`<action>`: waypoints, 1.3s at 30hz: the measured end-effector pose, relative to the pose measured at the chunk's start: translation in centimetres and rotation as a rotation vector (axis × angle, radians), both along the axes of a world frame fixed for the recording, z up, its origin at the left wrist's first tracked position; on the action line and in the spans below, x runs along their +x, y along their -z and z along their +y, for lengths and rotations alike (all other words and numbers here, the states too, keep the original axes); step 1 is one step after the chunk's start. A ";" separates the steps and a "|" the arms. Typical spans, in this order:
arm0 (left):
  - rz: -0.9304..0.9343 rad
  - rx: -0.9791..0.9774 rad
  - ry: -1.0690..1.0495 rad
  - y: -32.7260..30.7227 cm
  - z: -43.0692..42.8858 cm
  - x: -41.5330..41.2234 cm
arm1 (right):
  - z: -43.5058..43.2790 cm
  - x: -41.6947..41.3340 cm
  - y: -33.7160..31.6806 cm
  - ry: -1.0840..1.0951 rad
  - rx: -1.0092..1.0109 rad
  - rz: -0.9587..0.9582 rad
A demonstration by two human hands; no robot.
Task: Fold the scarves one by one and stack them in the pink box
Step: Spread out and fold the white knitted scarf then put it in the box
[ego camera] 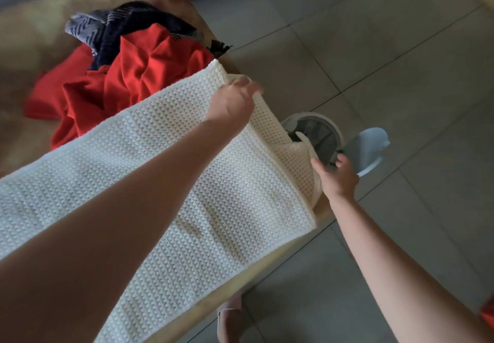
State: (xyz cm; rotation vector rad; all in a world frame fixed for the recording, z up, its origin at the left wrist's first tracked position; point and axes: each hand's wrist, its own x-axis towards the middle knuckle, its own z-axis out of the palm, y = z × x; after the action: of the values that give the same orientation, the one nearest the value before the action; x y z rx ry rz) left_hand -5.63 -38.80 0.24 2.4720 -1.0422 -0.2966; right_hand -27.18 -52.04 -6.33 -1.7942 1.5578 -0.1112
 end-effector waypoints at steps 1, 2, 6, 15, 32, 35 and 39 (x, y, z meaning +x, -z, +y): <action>0.012 0.040 0.039 0.2 -1.2 -0.3 | -0.7 0.4 0.6 -0.015 0.076 0.045; 0.037 0.092 0.077 0.7 -2.1 -0.6 | -1.2 0.7 1.4 -0.003 0.140 0.071; 0.287 0.270 0.154 3.5 -2.7 -2.1 | -1.5 1.2 2.7 0.298 0.271 -0.125; 1.020 -0.095 -0.200 -0.1 -3.5 -3.4 | 4.5 -1.6 -5.7 -0.220 0.216 -0.665; 1.135 -0.140 -0.271 0.9 4.7 -9.9 | 6.3 -0.1 -7.7 -0.180 0.234 -0.295; 1.320 -0.242 -0.433 2.0 5.3 -12.3 | 10.7 -1.7 -7.4 0.005 0.250 -0.272; 1.382 -0.331 -0.610 2.3 5.5 -13.8 | 16.8 -3.7 -7.4 0.468 0.761 -0.319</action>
State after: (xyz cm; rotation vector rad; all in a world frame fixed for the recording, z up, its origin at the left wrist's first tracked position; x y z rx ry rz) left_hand -19.42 -33.27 -2.10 1.5194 0.2302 -1.2229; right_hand -30.92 -35.21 1.02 -0.7724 1.4807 -0.0161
